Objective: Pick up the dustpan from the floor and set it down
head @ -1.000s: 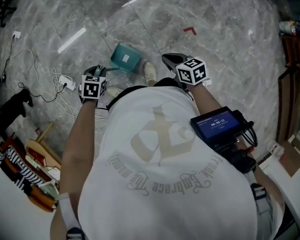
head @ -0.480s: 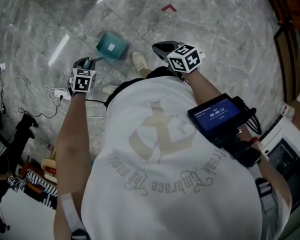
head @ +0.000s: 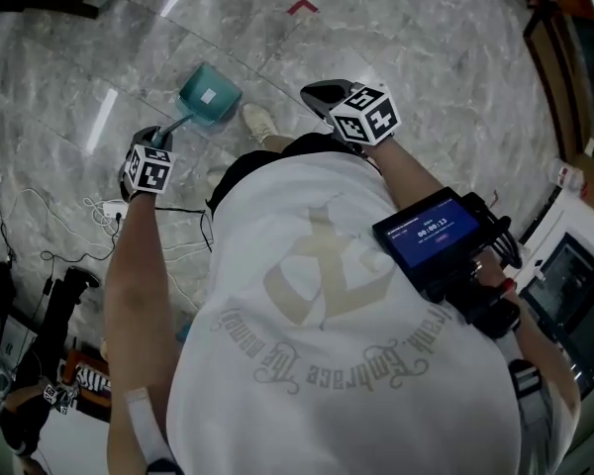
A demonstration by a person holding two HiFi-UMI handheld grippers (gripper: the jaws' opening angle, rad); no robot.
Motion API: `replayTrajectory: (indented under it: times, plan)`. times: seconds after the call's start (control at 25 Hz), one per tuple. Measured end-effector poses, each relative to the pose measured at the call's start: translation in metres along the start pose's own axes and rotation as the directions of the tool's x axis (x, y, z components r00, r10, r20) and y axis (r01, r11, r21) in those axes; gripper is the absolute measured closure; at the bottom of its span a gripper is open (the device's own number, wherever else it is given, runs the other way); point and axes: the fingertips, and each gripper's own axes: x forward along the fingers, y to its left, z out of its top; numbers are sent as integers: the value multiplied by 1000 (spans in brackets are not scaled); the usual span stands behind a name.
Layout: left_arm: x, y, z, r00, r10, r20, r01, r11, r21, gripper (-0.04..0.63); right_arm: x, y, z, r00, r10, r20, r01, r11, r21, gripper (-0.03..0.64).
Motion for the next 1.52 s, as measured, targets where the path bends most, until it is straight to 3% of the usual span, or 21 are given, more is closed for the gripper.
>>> replayTrajectory:
  times: [0.36,0.48,0.72,0.92,1.08,1.24,1.36,1.52]
  plan:
    - [13,20,-15,996,49,-72,-50,999,-13,492,-10,-15,-15,998,-48,-28,49,999,15,598]
    - [15,24,-12,997,41,-66,-43,999,-26,491,-11,-17,-12,998,-52,-25,52,999,4,598]
    - [5,32,5,998,41,-48,-39,999,29,456,-12,-18,-4,999,-54,-5,54,998,20,598]
    - [-16,42,19,999,53,0,-53,999,2,445,-5,-12,2,999,-38,3,38,999,25,598]
    - [-43,45,34,994,75,82,-67,993,-94,445,-1,-4,12,1000,-22,12,22,999,27,598]
    - [-74,42,38,981,108,161,-69,971,-229,445,5,8,28,1000,5,27,-5,1000,18,598]
    - [-89,33,35,973,123,196,-55,945,-321,445,9,15,39,999,29,40,-28,1000,-7,599]
    - [-125,33,22,957,160,241,-36,893,-450,445,11,38,65,996,59,70,-57,998,-33,598]
